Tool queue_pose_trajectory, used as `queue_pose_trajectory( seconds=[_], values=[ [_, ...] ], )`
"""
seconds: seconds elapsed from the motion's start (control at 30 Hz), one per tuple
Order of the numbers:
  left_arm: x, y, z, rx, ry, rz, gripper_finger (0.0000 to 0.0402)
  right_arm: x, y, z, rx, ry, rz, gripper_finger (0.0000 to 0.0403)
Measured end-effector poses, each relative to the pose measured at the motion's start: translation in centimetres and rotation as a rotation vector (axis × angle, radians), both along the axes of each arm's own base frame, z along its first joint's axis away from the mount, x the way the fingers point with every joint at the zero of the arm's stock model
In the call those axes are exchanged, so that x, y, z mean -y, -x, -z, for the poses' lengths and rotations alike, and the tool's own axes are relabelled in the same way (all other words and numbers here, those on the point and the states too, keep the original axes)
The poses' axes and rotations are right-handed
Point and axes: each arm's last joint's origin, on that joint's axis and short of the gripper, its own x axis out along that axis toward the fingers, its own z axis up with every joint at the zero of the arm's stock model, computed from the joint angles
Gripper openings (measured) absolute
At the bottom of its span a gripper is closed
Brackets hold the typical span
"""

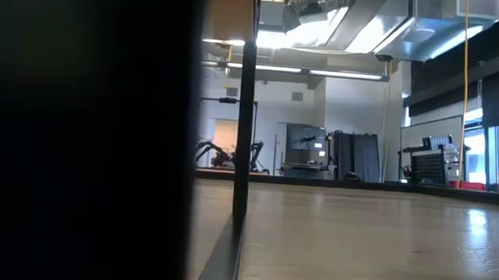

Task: Pick and place cans onto a shelf
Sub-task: Return to home position

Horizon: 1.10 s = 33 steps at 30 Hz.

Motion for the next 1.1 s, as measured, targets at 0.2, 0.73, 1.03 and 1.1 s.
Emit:
queue_pose_trajectory(
  seconds=[0.2, 0.73, 1.03, 1.1],
  values=[
    [-3.4, 6.2, -1.7, 0.148, 0.050, 0.002, 0.0000, -0.2, 2.6, 0.1, 0.044, -0.041, 0.026, 0.0001],
    [-12.0, 22.1, -0.5, 0.523, 0.090, 0.034, 0.0000, -0.3, 9.4, 5.3, 0.142, -0.190, 0.259, 0.0000],
    [-15.0, 27.8, 3.4, 0.633, 0.141, 0.022, 0.0000, -0.4, 10.9, 8.6, 0.246, -0.215, 0.269, 0.0000],
    [-15.4, 28.7, 4.3, 0.648, 0.147, 0.016, 0.0000, -0.4, 11.0, 9.4, 0.261, -0.236, 0.279, 0.0000]
  ],
)
